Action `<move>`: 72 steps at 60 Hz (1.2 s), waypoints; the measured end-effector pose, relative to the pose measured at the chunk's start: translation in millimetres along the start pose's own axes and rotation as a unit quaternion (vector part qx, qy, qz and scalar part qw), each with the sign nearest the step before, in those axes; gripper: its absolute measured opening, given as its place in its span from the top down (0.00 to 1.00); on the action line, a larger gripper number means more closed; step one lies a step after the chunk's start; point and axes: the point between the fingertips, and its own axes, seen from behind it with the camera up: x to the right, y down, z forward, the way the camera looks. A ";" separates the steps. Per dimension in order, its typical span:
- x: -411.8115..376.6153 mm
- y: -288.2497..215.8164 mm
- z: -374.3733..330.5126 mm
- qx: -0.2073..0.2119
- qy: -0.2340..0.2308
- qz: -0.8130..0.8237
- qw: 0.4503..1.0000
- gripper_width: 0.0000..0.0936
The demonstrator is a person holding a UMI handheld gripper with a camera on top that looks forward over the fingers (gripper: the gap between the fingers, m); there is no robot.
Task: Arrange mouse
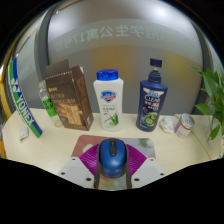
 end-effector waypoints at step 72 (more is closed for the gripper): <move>-73.5 67.2 -352.7 0.040 0.103 -0.032 0.993 0.09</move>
